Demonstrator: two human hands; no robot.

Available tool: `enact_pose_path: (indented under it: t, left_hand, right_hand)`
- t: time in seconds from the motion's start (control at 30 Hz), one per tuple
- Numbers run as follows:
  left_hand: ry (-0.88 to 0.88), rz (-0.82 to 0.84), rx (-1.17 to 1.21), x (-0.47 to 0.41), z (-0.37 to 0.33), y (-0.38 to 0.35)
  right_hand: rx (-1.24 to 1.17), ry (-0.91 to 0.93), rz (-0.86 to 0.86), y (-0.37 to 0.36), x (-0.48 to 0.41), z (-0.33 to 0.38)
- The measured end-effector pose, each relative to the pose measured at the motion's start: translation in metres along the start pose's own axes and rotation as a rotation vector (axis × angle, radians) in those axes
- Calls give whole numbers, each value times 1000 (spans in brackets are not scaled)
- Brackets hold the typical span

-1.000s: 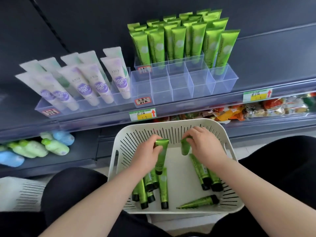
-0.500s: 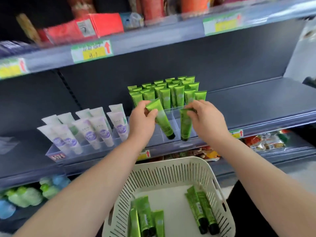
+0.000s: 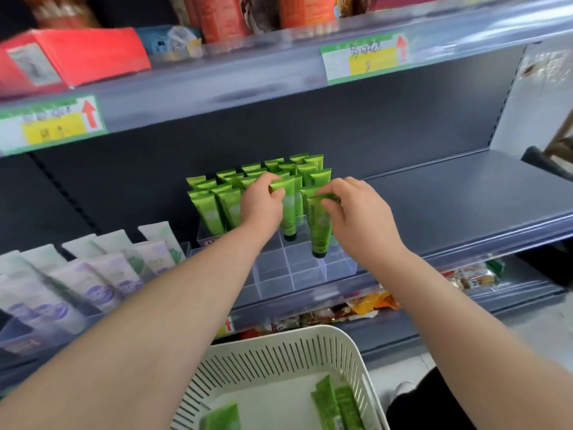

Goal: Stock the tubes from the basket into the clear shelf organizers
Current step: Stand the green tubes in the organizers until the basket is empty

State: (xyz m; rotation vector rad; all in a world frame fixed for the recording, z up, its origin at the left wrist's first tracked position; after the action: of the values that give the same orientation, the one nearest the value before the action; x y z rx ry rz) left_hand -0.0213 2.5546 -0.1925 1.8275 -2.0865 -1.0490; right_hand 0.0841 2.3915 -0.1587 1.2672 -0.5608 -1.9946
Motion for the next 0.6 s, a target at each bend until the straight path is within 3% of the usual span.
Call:
enact_pose_path:
  t: [0.17, 0.5, 0.6]
  left_hand:
    - [-39, 144, -105, -9, 16, -29]
    - [-65, 160, -31, -2, 26, -1]
    - [-122, 129, -229, 8, 27, 13]
  right_hand:
    - [-19, -2, 10, -10, -4, -10]
    - [-27, 2, -6, -27, -27, 3]
    - [-3, 1, -7, -35, -39, 6]
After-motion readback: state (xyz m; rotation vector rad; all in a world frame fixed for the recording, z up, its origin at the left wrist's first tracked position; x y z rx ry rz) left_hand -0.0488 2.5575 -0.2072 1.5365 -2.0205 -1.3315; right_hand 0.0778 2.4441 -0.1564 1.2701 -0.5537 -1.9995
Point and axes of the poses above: each hand's wrist, its own x-axis away from the middle knuckle, its own y-axis out of the back of the hand, z = x × y, the point moved 8 cm from there along -x, towards the middle knuckle, and after that the axes turned 4 degrees about y, right-handed, at the moved point
